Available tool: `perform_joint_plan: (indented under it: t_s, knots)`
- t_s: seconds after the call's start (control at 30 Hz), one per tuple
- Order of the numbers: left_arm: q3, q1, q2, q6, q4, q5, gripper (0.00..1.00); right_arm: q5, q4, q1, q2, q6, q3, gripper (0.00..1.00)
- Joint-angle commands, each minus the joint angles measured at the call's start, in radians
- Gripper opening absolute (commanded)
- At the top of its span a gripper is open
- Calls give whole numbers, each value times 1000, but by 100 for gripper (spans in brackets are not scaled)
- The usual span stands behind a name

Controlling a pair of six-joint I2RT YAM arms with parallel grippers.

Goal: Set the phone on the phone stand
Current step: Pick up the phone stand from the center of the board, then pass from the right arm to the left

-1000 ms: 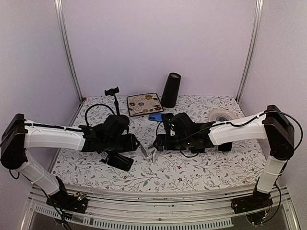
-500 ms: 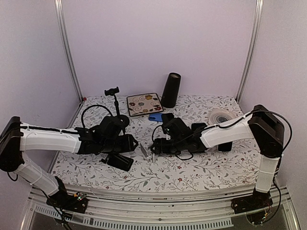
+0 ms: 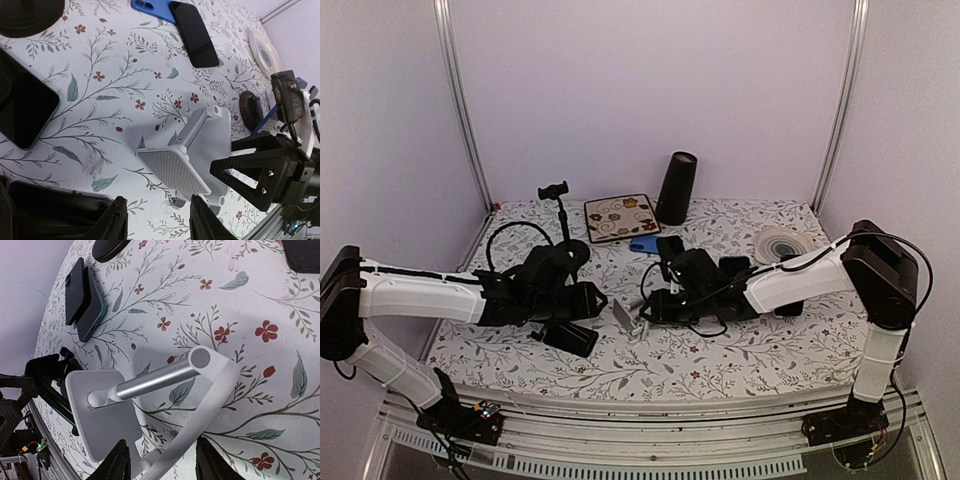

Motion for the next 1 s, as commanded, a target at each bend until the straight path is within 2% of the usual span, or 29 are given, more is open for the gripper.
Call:
perform_joint_plan:
  t_s: [0.0,0.17,0.4,0.73,0.97]
  knots:
    - [-19,15,-25,-8,48,16,43,-16,18,-12,-42,11,-54,43]
    - [-32,16,-27,-8,84,31,46,-27,40,-15,-61,13,-87,34]
    - [-61,16,-25,2,162,78,55,-50,67,-20,-69,10,-105,22]
    - [-61,-7,41,61,293,187,82,-87,110,-26,-70,-2,-137,21]
    - [22,-47,147,61,269,168,94,-100,121,-31,-75,1,-149,21]
